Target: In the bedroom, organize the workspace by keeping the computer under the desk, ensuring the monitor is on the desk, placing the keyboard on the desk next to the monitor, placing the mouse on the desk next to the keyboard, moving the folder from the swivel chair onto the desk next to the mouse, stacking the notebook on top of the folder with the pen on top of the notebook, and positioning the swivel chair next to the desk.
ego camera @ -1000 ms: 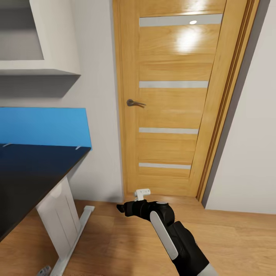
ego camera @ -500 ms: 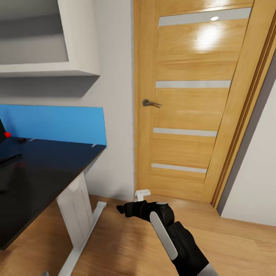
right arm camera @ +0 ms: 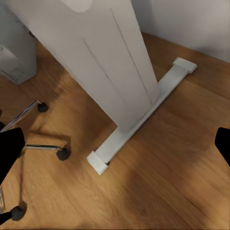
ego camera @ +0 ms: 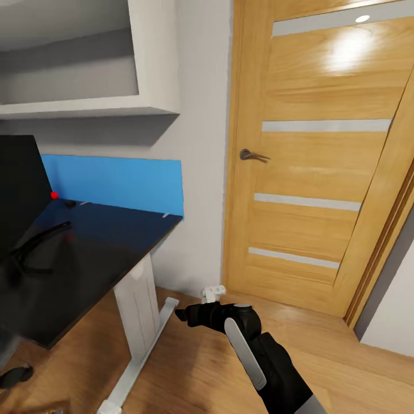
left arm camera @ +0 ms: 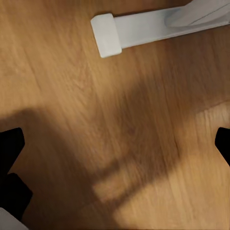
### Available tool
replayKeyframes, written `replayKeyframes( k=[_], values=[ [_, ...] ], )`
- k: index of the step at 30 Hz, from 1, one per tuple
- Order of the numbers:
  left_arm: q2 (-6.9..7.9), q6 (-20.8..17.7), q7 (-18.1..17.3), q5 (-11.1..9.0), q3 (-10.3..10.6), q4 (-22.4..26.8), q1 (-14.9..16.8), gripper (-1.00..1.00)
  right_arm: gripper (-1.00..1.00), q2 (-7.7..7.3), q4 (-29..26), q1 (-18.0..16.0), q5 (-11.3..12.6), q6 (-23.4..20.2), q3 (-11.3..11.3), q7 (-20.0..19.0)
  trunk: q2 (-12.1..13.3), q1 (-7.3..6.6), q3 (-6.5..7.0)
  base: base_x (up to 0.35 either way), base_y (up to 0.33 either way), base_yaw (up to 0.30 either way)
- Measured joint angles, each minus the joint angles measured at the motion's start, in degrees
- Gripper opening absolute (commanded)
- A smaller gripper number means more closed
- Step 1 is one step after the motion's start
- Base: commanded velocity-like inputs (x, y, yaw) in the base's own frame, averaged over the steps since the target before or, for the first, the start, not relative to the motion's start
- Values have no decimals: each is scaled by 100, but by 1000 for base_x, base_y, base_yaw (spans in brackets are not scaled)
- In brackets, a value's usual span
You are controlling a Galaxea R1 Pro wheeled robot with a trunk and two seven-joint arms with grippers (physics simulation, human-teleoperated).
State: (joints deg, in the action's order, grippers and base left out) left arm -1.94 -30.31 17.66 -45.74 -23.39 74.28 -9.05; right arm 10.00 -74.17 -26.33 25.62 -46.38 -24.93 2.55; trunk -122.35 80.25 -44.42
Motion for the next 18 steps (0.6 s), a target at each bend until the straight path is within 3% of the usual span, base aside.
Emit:
replayKeyframes(
  k=[7, 18],
  values=[
    [3, 2, -32, 9, 0, 15, -29, 100, 100, 0, 9, -2, 4, 0, 0, 0, 0, 2, 0, -122, -40, 275],
    [9, 2, -35, 12, 16, 11, -34, 100, 100, 0, 12, -3, 3, 0, 0, 0, 0, 3, 0, -267, -121, 276]
  ],
)
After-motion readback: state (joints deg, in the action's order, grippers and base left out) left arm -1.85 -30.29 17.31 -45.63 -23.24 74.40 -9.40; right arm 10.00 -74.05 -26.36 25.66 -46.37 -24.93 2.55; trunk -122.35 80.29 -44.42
